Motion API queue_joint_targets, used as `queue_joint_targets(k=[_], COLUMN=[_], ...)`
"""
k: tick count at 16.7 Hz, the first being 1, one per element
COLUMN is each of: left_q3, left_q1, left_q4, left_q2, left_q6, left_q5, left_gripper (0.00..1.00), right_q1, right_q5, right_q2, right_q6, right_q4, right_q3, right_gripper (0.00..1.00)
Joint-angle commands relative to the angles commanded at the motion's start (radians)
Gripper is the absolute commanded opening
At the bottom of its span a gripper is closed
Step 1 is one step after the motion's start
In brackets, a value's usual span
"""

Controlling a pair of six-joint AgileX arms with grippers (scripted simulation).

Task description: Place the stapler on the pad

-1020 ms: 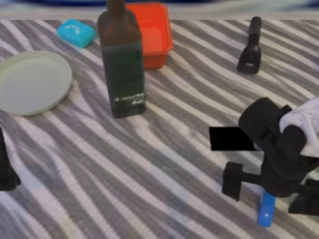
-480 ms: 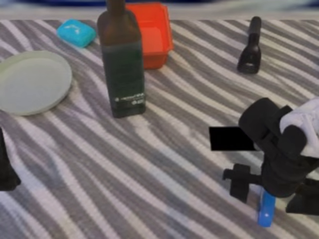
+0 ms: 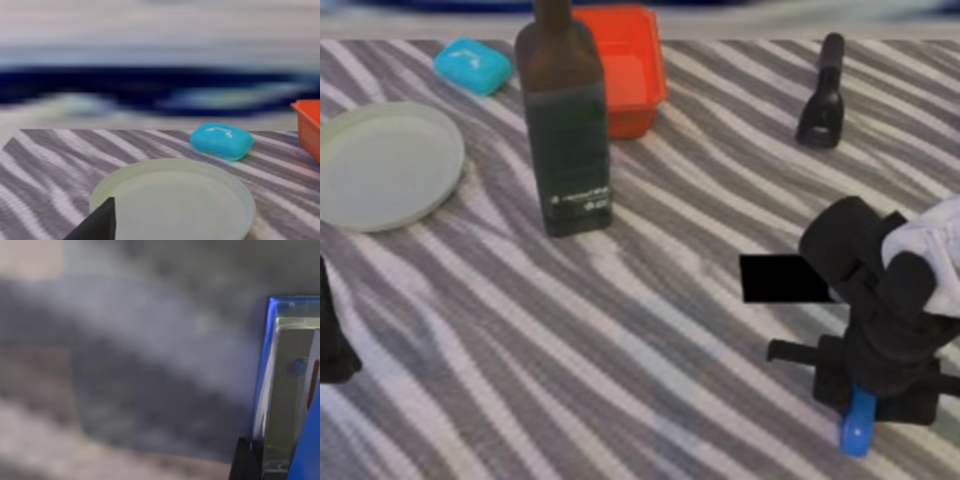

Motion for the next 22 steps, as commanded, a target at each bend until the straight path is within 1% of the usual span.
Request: queue_joint_targets(k=[5,6,8,10,16,18,22], left_q3=[0.0,0.0,0.0,0.0,0.0,0.0,0.0], left_q1=[0.0,0.0,0.0,0.0,0.0,0.0,0.0], left_q4=[0.0,0.0,0.0,0.0,0.0,0.0,0.0], left_q2=[0.0,0.0,0.0,0.0,0.0,0.0,0.0], left_q6=[0.0,0.0,0.0,0.0,0.0,0.0,0.0], left_q5=[0.0,0.0,0.0,0.0,0.0,0.0,0.0], left_gripper=[1.0,1.0,1.0,1.0,1.0,1.0,1.0], right_q1=[0.0,-0.002,-0.001,0.002,0.01,0.011,0.007], right_q5=[0.0,0.012,0.012,0.012,0.012,0.012,0.011], right_q2=[0.0,-0.02,-0.026,-0.047,-0.161,-0.19,-0.191], right_q6=[0.0,-0.011,-0.01,-0.007,-0.007,-0.009,-0.008], right_q4=[0.0,-0.019,-0.035,-0.093,-0.387,-0.433,-0.437], right_q3=[0.0,0.007,0.019,0.058,0.216,0.248,0.251], right_gripper=[0.0,0.0,0.0,0.0,0.0,0.0,0.0])
